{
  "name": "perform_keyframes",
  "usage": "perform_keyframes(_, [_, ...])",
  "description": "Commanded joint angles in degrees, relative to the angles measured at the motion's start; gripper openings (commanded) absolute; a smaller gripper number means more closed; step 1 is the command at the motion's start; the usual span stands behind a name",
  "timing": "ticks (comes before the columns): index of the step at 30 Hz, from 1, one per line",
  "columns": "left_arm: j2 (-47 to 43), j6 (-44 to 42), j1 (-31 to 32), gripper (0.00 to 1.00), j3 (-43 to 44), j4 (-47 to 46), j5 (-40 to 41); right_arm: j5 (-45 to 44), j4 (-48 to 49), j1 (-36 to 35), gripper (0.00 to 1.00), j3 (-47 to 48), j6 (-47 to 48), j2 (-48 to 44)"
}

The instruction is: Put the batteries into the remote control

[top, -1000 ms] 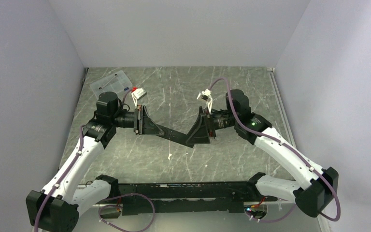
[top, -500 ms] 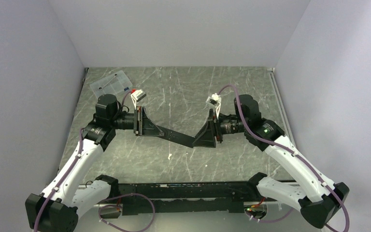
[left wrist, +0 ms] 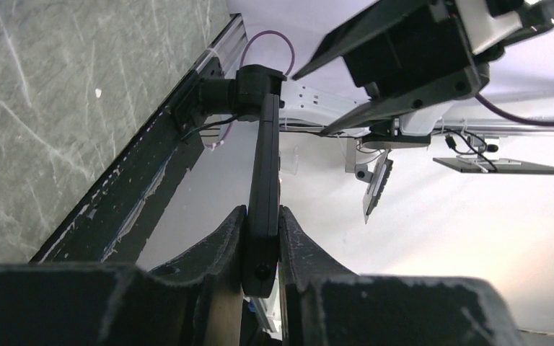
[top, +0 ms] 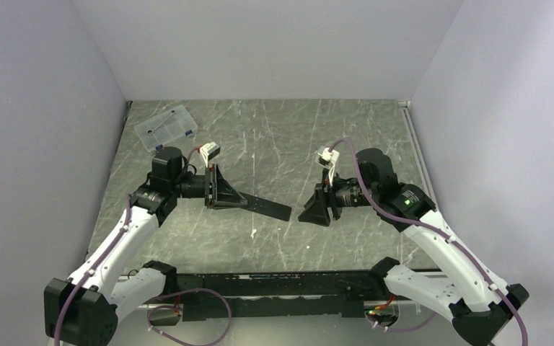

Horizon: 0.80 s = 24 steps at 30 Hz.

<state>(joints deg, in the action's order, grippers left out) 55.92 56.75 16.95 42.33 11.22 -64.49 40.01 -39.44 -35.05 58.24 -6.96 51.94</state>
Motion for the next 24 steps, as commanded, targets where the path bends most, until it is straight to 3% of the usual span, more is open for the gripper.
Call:
perform_keyframes(1, [1.2,1.3,-0.1,0.00,-1.6,-1.1,0.7,-0.4,4.1,0.2,0.55,0.0,5.6,-3.6])
perform_keyframes(14, [5.9,10.0,-0.1,0.00,-10.6,-15.5,1.1,2.5,16.7,-0.5,0.59,-4.6,14.0,0.0])
perform_keyframes(24, [7.3,12.6,0.0,0.00,-13.6,-19.1,0.0,-1.3,21.3,-7.5,0.65,-5.3,17.1,6.5])
